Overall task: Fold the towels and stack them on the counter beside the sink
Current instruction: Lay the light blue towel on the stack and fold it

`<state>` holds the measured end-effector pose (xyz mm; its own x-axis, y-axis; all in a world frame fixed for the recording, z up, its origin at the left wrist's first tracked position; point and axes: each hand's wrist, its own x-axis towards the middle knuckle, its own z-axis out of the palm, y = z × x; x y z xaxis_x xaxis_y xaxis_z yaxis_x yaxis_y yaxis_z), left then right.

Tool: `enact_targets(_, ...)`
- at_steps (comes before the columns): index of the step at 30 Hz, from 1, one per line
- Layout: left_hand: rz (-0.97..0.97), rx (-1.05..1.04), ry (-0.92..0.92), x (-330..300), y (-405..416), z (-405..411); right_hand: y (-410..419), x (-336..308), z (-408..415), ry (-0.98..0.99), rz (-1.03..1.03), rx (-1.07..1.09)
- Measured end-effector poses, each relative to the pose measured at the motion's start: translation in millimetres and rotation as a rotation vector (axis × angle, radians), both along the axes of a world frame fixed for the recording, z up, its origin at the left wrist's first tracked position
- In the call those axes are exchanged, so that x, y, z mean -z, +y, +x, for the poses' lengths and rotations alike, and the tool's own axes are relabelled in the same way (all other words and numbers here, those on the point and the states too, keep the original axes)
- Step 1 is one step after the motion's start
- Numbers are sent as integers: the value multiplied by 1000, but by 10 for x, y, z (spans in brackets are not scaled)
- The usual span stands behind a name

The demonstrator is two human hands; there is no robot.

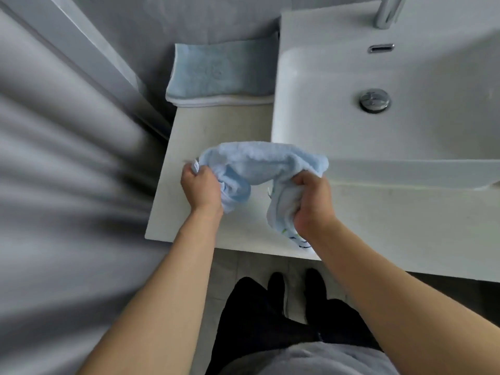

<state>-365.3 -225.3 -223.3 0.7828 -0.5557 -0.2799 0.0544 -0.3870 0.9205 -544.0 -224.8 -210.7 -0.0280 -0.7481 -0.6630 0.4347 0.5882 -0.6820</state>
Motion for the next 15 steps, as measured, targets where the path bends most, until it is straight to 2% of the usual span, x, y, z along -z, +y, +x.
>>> enact_targets(3,-92,45,-49,-178,-133,461,-24,-84,542,-25,-104,-116)
enact_targets(6,-95,134,-146,-183,-291,1062,-27,20,936,73,-104,-402)
enact_targets(8,-22,290,-249,-44,-406,1404,-94,201,1122,314,-30,-766)
enact_targets(10,161,608,-462,131,-516,1663,-252,371,1235,687,22,-1085)
enact_targets(12,444,1047,-669,354,-591,1856,-495,454,1325,948,-4,-1039)
enact_targets(14,650,1270,-664,485,-635,1987,-777,501,1473,1047,-141,-882)
enact_targets(15,659,1316,-621,534,-609,2061,-911,514,1585,1058,-226,-875)
